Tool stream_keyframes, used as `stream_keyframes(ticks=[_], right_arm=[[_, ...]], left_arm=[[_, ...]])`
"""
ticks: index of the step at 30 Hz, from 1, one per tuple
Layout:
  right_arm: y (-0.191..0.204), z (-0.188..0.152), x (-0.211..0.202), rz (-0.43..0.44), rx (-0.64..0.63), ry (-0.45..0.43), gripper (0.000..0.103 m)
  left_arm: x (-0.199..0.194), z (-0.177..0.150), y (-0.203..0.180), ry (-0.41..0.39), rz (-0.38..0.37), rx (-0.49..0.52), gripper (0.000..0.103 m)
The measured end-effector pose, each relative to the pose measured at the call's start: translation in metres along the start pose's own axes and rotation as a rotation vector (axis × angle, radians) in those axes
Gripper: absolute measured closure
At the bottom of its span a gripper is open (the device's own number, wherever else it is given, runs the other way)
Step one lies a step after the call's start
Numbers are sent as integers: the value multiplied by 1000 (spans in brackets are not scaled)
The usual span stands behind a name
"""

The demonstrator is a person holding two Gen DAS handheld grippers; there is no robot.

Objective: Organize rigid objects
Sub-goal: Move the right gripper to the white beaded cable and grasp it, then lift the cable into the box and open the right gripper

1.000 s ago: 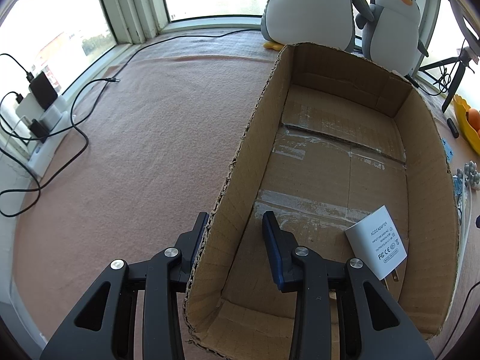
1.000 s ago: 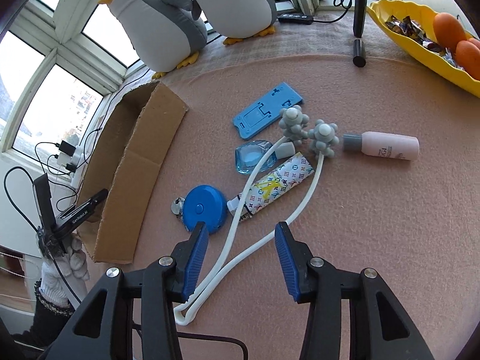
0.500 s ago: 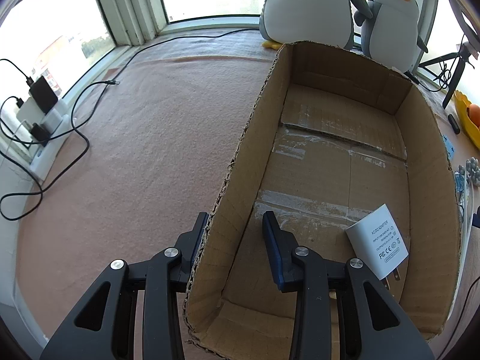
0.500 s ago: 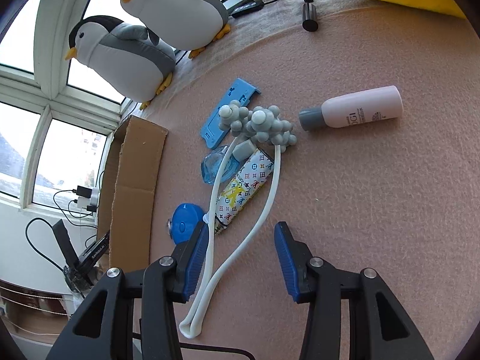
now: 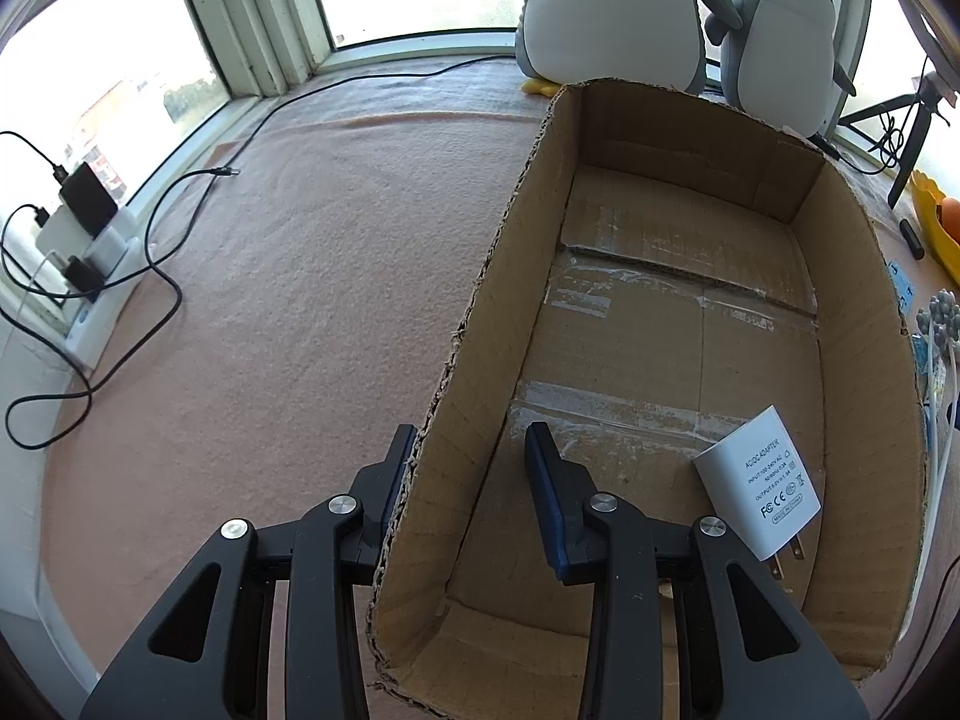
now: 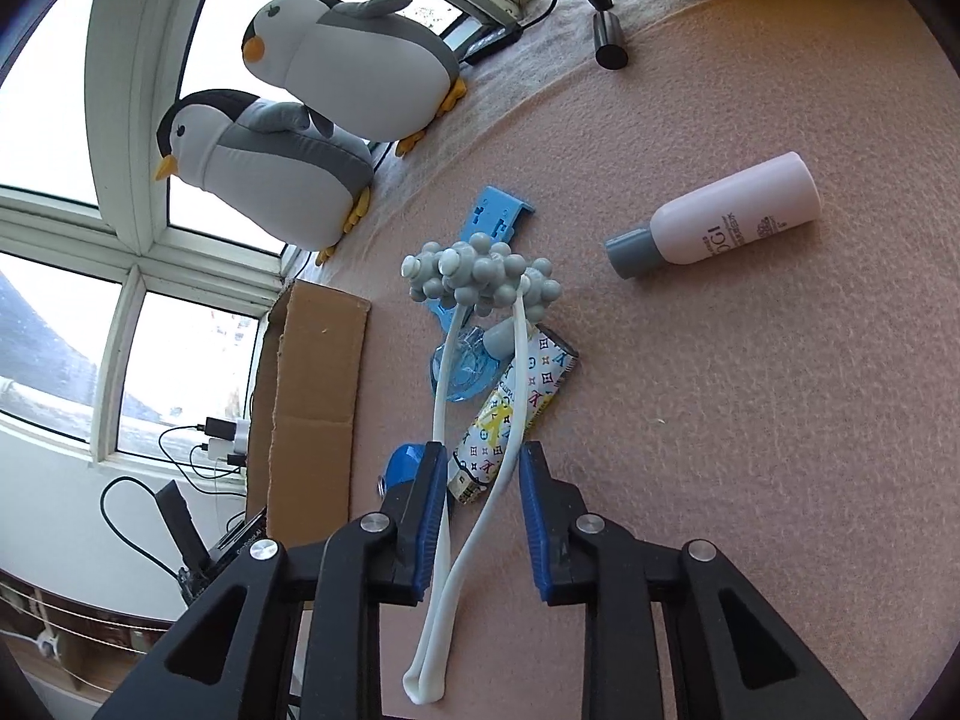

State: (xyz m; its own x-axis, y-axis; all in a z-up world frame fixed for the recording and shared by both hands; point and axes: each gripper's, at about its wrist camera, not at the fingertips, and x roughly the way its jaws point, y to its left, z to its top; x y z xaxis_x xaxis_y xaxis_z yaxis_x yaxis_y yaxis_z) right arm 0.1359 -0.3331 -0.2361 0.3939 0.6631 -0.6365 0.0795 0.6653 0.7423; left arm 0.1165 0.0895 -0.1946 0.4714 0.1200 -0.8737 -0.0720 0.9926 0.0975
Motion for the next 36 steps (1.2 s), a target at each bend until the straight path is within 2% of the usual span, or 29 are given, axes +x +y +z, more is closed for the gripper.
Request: stream_keyframes(ticks=[4,8,12,20,28,36], right_arm=[[11,2,7,-30,-50,22,85],[22,3,13,-15,-74,34,86],[34,2,23,-36,-120,67,87],[52,2,41,-95,-185,83,96],[64,-1,39,-43,-187,56,99],[93,-5,17,7,-217,23,99]], left_arm=[[0,0,0,0,-2,0,68],[0,0,0,0,0,0,68],[0,1,1,0,-1,0,68],[0,1,0,-1,-3,-1,68],[0,1,0,-1,-7,-1,68],[0,2,0,-1,-13,-8,68]])
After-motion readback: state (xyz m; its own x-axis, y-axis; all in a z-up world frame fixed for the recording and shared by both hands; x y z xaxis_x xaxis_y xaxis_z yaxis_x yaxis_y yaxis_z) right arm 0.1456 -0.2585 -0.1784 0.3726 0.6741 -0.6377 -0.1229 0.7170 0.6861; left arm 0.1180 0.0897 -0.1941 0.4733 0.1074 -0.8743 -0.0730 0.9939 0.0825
